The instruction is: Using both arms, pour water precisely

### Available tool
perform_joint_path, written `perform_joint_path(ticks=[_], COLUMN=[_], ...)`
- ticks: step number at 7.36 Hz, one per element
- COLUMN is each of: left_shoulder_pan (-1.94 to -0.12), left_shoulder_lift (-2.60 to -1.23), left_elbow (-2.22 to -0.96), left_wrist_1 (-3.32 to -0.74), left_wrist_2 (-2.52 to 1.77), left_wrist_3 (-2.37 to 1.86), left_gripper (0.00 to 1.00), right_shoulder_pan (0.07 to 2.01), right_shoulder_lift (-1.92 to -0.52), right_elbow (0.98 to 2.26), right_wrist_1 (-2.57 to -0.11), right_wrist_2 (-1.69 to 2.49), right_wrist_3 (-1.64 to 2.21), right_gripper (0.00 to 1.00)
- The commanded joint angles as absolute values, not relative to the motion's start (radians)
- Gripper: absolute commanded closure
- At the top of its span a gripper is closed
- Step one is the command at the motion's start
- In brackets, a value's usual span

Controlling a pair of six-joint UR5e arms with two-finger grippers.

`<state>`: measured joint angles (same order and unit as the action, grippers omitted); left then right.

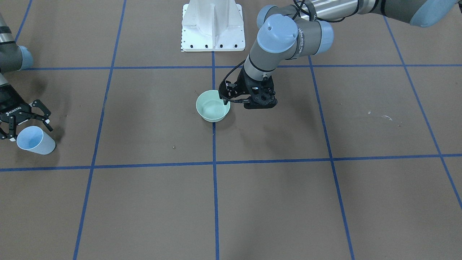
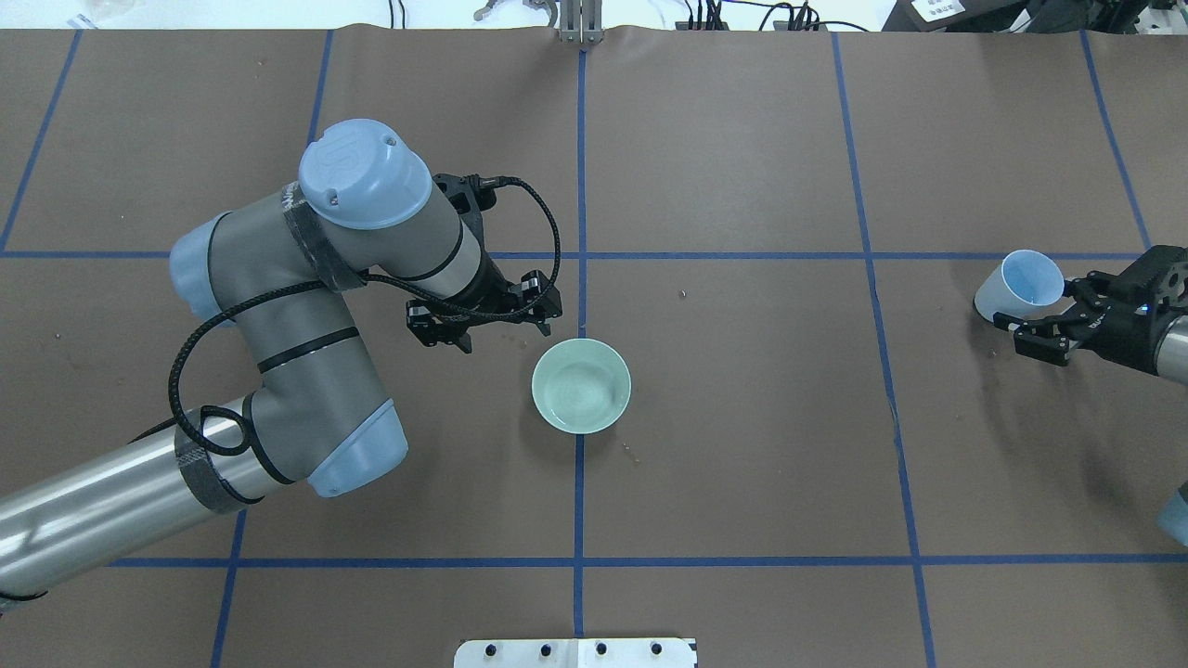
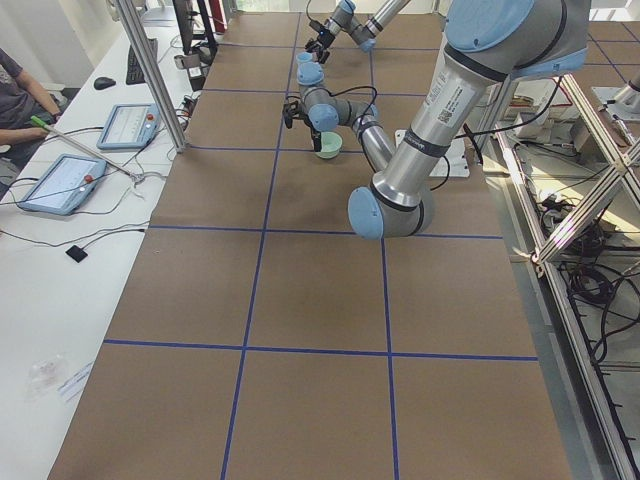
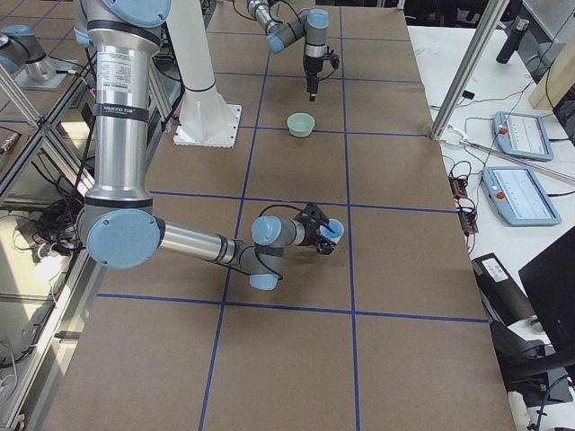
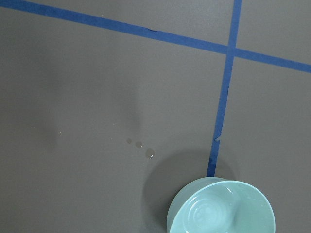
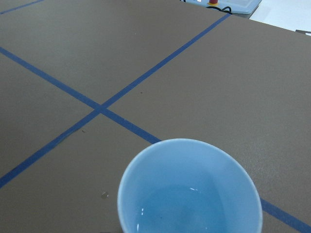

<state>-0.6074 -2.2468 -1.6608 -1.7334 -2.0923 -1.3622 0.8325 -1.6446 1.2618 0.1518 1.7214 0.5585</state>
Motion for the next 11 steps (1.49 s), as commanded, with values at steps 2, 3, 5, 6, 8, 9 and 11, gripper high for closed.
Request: perform_joint_path(ticks=[2, 3, 5, 6, 8, 9, 11], left_shoulder_pan=[-0.607, -0.607, -0.607, -0.607, -0.607, -0.607, -0.607], left_shoulder_lift=[-2.246, -2.246, -2.246, -2.246, -2.246, -2.246, -2.235], left_elbow=[-1.661, -1.661, -1.661, -1.661, -1.661, -1.661, -1.661], left_wrist_1=[-1.733, -1.733, -1.733, -1.733, -1.733, -1.733, -1.733], left_wrist_2=[-2.092, -2.092, -2.092, -2.092, -2.091, -2.091, -2.091], left_wrist_3=[-1.362, -1.362, -1.362, -1.362, -1.362, -1.362, -1.362], left_gripper=[0.01, 0.01, 0.01, 0.01, 0.01, 0.01, 0.01], right_shoulder_pan=[0.833, 0.833, 0.833, 0.833, 0.833, 0.833, 0.831], right_shoulder_lift=[-1.640, -1.640, -1.638, -1.635, -1.631, -1.626, -1.626], right_elbow=[1.262, 1.262, 1.262, 1.262, 1.262, 1.261, 1.261], right_wrist_1=[0.152, 0.152, 0.150, 0.150, 0.150, 0.150, 0.150], right_wrist_2=[1.701, 1.700, 1.677, 1.677, 1.671, 1.671, 1.671], right_wrist_3=[0.594, 0.594, 0.607, 0.621, 0.629, 0.637, 0.638], right_gripper=[0.07, 0.07, 0.07, 0.07, 0.07, 0.07, 0.07])
